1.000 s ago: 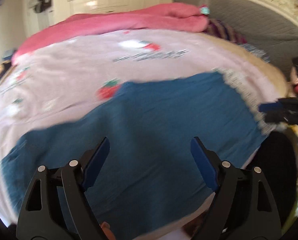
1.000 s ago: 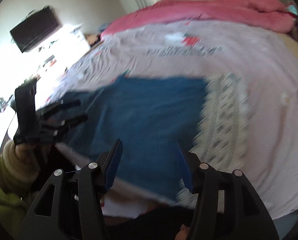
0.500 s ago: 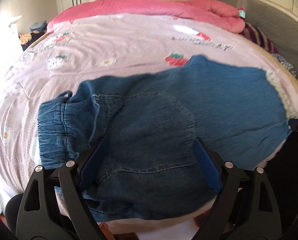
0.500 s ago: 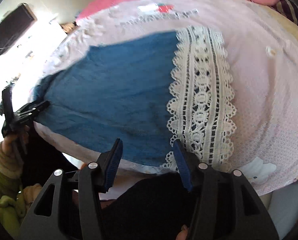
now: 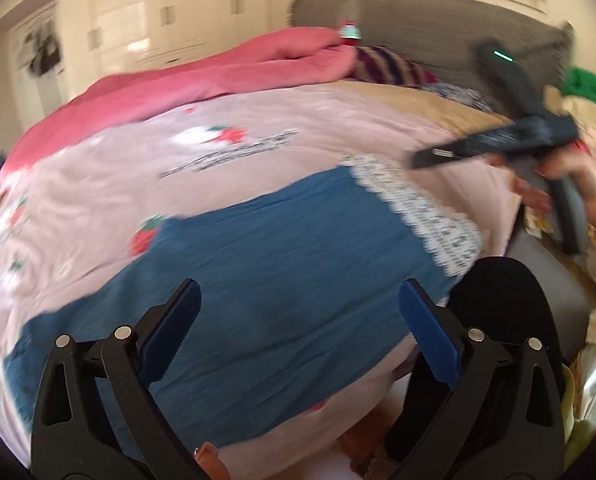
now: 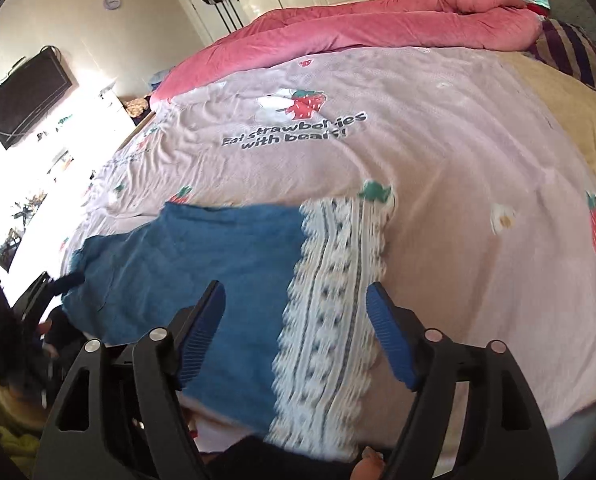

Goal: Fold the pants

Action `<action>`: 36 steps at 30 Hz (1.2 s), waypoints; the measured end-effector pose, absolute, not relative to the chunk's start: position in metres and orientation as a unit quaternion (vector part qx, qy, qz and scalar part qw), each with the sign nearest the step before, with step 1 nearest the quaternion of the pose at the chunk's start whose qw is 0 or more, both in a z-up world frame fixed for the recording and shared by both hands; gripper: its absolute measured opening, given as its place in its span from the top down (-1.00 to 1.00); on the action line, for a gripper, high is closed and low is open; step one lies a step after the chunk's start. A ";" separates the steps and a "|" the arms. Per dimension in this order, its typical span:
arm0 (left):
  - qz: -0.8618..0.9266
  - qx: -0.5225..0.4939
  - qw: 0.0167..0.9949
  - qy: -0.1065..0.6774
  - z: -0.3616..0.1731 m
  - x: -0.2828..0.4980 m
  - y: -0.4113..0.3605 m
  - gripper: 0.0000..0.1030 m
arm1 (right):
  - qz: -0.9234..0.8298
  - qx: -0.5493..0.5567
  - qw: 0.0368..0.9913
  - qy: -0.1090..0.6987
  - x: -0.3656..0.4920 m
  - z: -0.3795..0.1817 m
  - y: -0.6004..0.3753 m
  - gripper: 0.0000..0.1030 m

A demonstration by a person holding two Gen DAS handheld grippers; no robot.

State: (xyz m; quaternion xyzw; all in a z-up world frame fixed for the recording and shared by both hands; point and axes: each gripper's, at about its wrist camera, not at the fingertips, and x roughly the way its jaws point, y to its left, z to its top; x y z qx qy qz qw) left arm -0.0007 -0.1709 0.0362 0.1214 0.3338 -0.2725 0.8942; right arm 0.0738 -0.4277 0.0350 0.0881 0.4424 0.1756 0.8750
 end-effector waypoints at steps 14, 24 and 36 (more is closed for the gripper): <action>-0.341 0.176 0.853 0.353 -0.008 0.004 -0.267 -0.82 | 0.183 0.097 0.845 0.493 0.149 -0.008 -0.434 -0.43; -0.369 0.204 0.838 0.346 -0.021 -0.009 -0.286 -0.63 | 0.212 0.096 0.846 0.480 0.145 -0.004 -0.420 -0.43; -0.405 0.218 0.819 0.343 -0.030 -0.015 -0.304 -0.28 | 0.228 0.108 0.829 0.499 0.155 -0.021 -0.420 -0.12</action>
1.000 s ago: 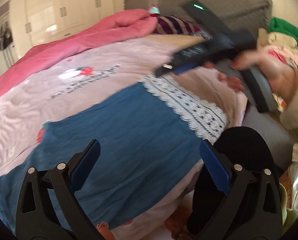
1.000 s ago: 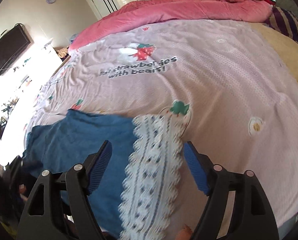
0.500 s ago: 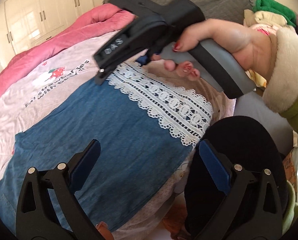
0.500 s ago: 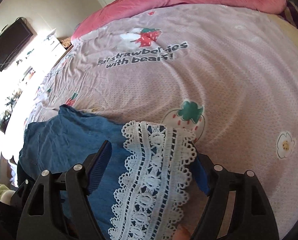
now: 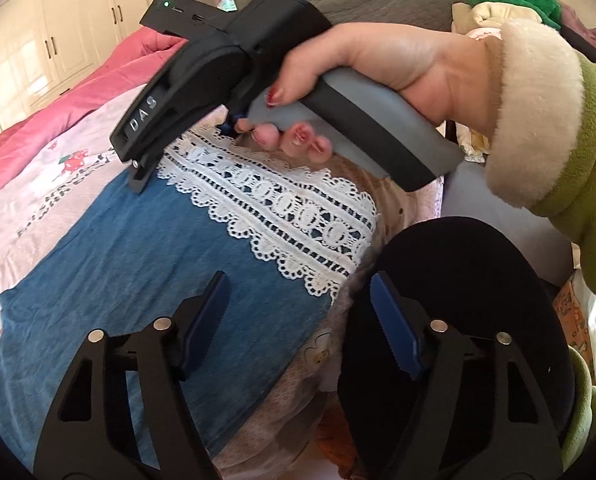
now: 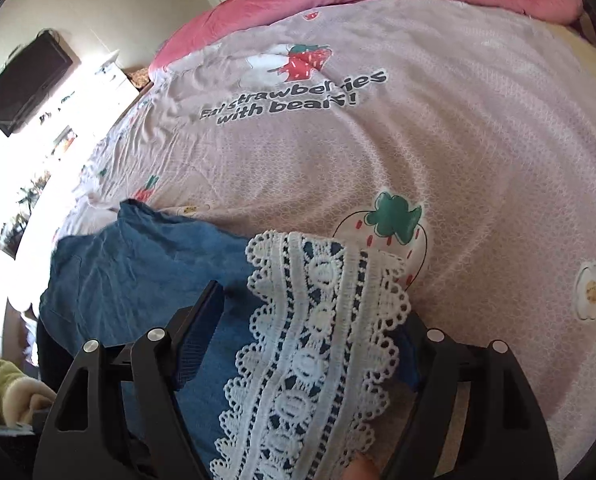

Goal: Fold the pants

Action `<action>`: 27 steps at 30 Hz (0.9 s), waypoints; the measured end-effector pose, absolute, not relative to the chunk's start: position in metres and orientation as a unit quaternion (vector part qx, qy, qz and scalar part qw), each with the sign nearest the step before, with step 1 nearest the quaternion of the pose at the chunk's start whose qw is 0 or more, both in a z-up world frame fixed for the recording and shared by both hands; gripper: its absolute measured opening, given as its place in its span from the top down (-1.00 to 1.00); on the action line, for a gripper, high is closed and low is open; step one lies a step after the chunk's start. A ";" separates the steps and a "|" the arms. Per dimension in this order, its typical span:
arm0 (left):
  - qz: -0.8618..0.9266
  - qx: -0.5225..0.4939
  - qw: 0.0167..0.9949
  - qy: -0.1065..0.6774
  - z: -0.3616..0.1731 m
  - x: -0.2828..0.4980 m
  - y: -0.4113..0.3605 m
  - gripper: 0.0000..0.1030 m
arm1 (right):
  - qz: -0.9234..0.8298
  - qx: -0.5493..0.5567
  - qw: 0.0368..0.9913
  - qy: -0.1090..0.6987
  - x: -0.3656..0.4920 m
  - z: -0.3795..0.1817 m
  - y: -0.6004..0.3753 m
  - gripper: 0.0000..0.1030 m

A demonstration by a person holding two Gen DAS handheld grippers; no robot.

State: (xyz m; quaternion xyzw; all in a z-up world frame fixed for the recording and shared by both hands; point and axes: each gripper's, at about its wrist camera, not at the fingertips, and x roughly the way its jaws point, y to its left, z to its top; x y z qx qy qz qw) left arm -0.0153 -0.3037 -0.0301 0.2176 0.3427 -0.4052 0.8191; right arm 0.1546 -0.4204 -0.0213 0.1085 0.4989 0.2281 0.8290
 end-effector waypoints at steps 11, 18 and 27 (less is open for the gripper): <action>-0.414 0.242 0.809 0.339 -0.045 -0.017 -0.322 -0.20 | 0.250 0.126 0.816 0.506 0.155 -0.015 -0.417 0.41; -0.379 0.282 0.822 0.318 -0.055 -0.011 -0.330 0.34 | 0.243 0.139 0.814 0.510 0.156 -0.018 -0.419 0.42; -0.402 0.221 0.830 0.318 -0.040 -0.010 -0.311 0.84 | 0.237 0.154 0.820 0.497 0.148 -0.001 -0.418 0.52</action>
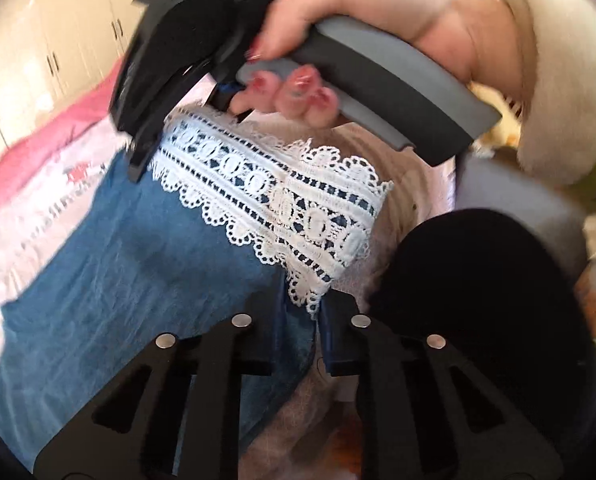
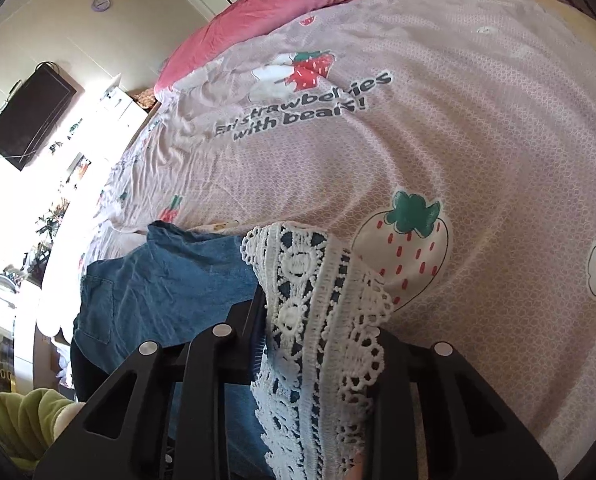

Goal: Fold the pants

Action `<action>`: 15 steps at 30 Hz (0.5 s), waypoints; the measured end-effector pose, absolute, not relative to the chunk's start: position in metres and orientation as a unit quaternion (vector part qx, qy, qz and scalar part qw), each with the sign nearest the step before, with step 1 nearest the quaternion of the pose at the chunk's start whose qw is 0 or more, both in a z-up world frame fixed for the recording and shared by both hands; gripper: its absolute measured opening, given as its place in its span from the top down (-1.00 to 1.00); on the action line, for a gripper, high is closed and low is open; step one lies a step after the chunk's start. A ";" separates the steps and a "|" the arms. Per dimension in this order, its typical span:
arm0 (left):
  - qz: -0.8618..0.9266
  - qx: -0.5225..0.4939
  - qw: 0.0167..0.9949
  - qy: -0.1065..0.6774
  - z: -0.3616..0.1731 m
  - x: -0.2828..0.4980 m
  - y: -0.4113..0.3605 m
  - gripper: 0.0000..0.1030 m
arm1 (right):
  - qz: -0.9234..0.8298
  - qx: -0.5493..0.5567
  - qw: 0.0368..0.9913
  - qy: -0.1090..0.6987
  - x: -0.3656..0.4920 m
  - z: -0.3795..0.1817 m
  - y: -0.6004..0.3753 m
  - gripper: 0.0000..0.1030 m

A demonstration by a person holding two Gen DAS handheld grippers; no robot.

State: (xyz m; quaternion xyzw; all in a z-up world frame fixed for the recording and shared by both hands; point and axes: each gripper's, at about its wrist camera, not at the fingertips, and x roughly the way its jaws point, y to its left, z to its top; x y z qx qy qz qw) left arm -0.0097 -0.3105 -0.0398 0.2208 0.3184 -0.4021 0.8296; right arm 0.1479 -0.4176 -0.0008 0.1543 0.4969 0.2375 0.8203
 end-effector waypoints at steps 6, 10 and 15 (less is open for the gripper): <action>-0.418 0.148 0.831 0.337 -0.022 -0.007 -0.284 0.84 | 0.231 0.149 0.827 0.490 0.144 0.018 -0.407 0.53; -0.416 0.114 0.836 0.340 -0.012 -0.005 -0.266 0.84 | 0.221 0.147 0.829 0.492 0.145 0.026 -0.396 0.53; -0.403 0.086 0.844 0.343 -0.007 -0.007 -0.235 0.84 | 0.213 0.137 0.832 0.493 0.146 0.038 -0.374 0.53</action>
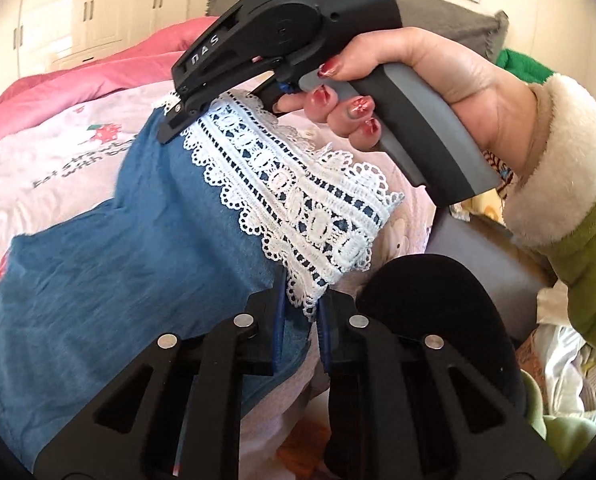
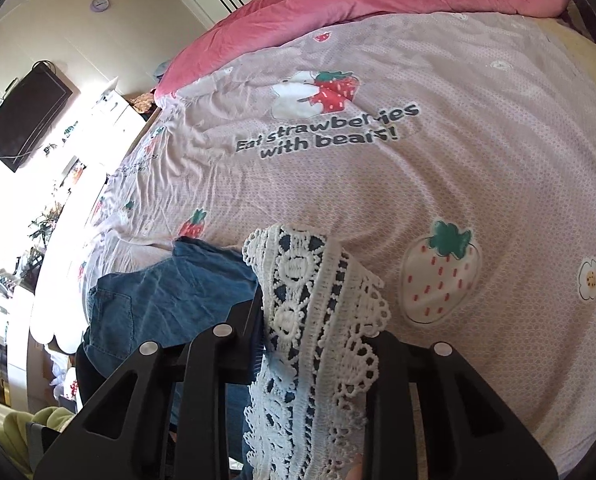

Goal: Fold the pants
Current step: 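Lay the lace leg over the pants with the right gripper while the left gripper grasps the fold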

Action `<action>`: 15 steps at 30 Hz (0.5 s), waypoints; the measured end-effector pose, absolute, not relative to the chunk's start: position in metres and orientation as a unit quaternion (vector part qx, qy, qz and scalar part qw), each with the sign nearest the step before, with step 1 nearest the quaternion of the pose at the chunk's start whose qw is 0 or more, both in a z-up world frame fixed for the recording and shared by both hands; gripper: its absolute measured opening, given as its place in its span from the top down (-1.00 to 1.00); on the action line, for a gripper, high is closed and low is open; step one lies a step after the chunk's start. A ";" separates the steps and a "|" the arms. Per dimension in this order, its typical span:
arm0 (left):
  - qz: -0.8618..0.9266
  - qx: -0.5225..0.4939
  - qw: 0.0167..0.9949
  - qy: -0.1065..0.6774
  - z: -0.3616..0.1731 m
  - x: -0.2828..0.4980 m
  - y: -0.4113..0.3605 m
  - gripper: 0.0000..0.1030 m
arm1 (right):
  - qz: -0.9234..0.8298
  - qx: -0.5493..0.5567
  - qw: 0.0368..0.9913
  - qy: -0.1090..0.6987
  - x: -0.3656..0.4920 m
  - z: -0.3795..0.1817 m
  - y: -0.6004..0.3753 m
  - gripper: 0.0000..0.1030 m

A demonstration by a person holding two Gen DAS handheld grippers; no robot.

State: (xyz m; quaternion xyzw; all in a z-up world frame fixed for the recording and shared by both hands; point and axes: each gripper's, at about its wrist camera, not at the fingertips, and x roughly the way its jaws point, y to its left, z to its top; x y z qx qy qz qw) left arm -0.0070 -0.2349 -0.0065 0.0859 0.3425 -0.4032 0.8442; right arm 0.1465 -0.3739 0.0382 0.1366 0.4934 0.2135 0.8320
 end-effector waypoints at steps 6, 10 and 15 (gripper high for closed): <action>-0.386 0.044 0.851 0.354 0.002 -0.008 -0.203 0.84 | 0.208 0.096 0.829 0.509 0.153 0.049 -0.322 0.53; -0.372 -0.007 0.850 0.373 -0.004 -0.006 -0.170 0.84 | 0.204 0.068 0.822 0.527 0.159 0.045 -0.279 0.53; -0.345 -0.053 0.848 0.399 -0.013 -0.006 -0.131 0.84 | 0.203 0.028 0.808 0.552 0.167 0.028 -0.217 0.53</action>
